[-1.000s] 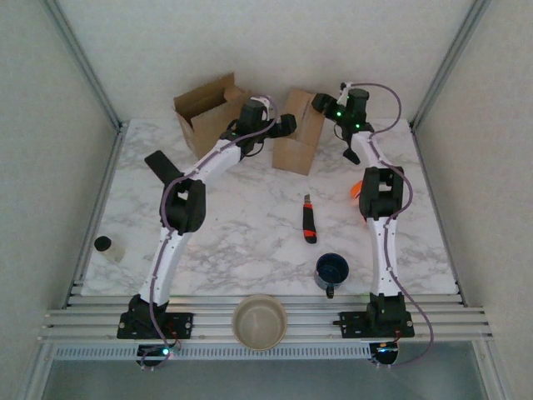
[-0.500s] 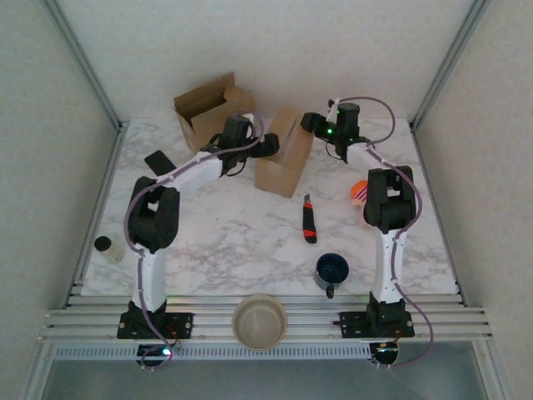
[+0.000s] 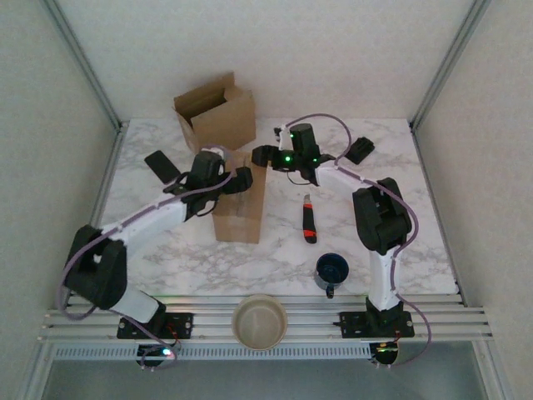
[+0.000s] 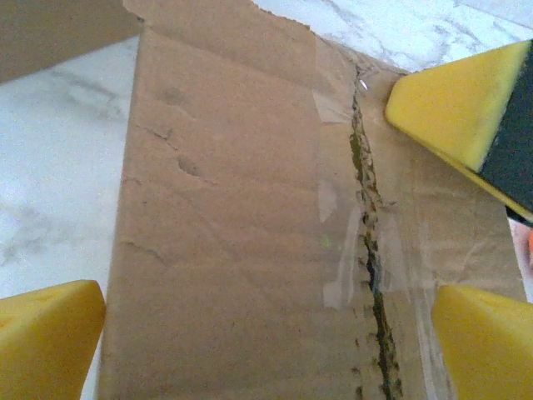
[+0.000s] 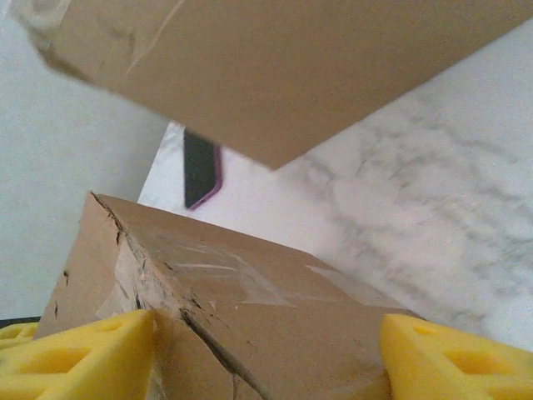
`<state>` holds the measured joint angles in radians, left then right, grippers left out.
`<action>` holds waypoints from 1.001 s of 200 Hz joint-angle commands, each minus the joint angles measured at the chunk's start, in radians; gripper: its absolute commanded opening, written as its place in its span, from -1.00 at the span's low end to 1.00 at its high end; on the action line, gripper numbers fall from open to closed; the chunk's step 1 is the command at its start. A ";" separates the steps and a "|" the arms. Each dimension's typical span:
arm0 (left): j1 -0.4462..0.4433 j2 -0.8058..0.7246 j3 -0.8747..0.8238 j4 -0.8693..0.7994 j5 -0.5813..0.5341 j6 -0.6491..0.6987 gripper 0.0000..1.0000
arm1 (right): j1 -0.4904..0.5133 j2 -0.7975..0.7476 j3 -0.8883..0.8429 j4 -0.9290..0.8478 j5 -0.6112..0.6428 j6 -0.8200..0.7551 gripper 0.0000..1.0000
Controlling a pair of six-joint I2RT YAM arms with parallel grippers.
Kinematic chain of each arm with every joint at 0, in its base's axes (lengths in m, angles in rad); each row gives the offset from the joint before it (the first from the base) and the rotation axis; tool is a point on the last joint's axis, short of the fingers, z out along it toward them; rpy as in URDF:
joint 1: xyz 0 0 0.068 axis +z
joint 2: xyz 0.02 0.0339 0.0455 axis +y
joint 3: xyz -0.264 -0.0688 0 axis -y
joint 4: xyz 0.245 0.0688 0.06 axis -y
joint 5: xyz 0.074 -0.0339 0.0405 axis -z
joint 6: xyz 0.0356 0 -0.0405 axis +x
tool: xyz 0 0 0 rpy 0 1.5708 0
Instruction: Unpack the express box
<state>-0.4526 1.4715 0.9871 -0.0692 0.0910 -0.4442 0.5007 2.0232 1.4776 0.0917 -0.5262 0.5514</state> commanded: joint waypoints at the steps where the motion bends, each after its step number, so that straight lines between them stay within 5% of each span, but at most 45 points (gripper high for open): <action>1: -0.017 -0.111 -0.074 0.001 -0.018 -0.051 1.00 | 0.011 -0.057 -0.018 -0.055 0.006 -0.015 0.62; 26: -0.017 -0.183 -0.103 -0.029 -0.077 -0.053 0.99 | 0.012 -0.081 -0.004 -0.057 0.061 -0.002 0.98; 88: -0.011 -0.311 0.066 -0.380 -0.373 -0.129 0.99 | 0.014 -0.253 0.017 -0.226 0.219 0.010 0.98; 108: 0.007 -0.336 0.077 -0.554 -0.442 -0.200 0.84 | 0.014 -0.315 -0.038 -0.317 0.235 0.014 0.98; 149: 0.129 -0.339 -0.081 -0.521 -0.339 -0.232 0.48 | 0.014 -0.330 -0.069 -0.349 0.171 0.033 0.98; 200: 0.102 -0.273 -0.210 -0.352 -0.202 -0.229 0.55 | 0.016 -0.181 0.041 -0.378 0.114 0.038 0.98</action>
<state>-0.3180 1.1965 0.8074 -0.5007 -0.1955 -0.6598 0.5148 1.7691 1.4555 -0.2523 -0.3626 0.5739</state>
